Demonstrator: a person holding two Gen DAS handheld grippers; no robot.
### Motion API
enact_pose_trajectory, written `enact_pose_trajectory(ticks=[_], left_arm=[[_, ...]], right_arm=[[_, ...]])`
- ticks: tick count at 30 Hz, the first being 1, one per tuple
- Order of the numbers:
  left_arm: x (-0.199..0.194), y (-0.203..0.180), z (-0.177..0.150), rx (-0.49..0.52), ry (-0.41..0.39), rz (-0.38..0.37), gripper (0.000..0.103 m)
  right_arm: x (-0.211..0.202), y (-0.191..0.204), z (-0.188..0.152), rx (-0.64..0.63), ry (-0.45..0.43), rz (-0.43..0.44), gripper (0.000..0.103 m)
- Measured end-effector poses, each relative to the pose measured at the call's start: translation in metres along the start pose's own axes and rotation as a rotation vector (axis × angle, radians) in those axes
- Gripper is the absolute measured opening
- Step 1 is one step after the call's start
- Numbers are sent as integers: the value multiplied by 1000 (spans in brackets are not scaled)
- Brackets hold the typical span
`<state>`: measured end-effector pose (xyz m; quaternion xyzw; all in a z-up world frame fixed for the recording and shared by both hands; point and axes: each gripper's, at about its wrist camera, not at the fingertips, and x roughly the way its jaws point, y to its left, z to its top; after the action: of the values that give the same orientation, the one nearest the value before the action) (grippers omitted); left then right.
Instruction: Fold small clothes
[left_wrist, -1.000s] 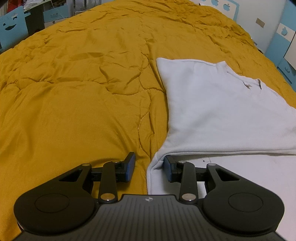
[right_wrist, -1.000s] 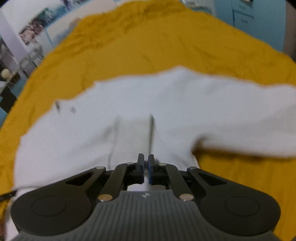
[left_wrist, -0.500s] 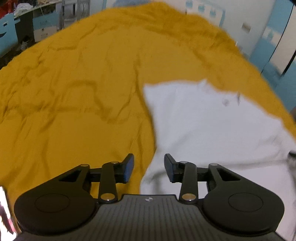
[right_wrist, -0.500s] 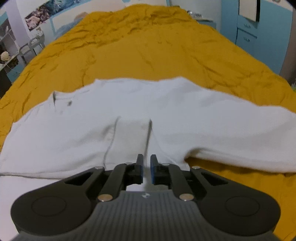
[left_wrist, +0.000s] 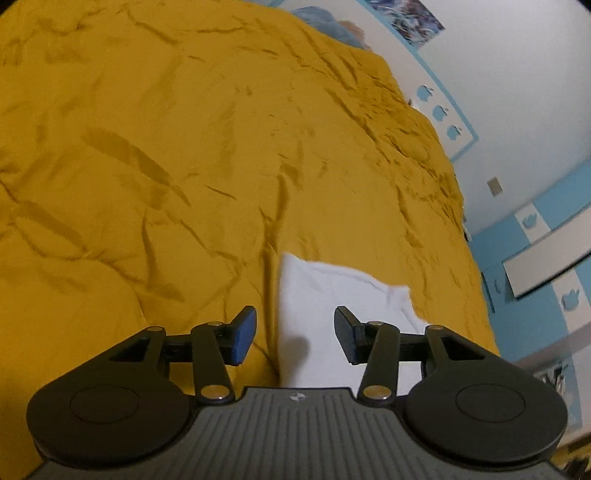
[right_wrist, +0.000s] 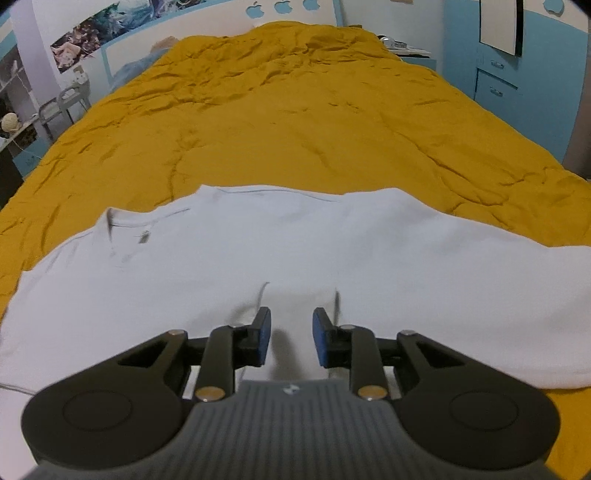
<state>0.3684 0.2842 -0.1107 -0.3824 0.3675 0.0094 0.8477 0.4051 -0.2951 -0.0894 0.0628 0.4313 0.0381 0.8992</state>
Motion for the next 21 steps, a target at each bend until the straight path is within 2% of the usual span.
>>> enact_pose_trajectory(ticks=[2,4,6,8,10,11,12,15,17,19,21], left_arm=[[11,8,6,-24,10,-6,54],[19,12,9,-49,16,-42,49],[25,12,9,-61,19,-93,37],[31,8,9,-50,18,-112,31],[39,4,9,-25,26,-95,18],[43,1,9,-11,31,-83,6],[42,-2,8,6,15,-66,0],[21,-16,4,85,-108,-61,0],[6,-31,5,187,-184,25,0],[9,-34,10,229,-147,70,0],[21,-27,16,185,-42,36,0]], right_arm=[[8,-2,-1,7,10,-12,20],[14,-6,-2,19,17,-16,20],[20,-9,-4,27,23,-20,20],[25,-11,-7,33,26,-17,20],[28,-10,-8,25,25,-19,20],[30,-9,-8,19,25,-22,21],[31,-9,-9,14,25,-23,21],[33,-10,-10,14,26,-22,21],[33,-11,-10,17,24,-15,20],[34,-12,-11,20,24,-11,20],[36,-12,-12,20,26,-12,20]])
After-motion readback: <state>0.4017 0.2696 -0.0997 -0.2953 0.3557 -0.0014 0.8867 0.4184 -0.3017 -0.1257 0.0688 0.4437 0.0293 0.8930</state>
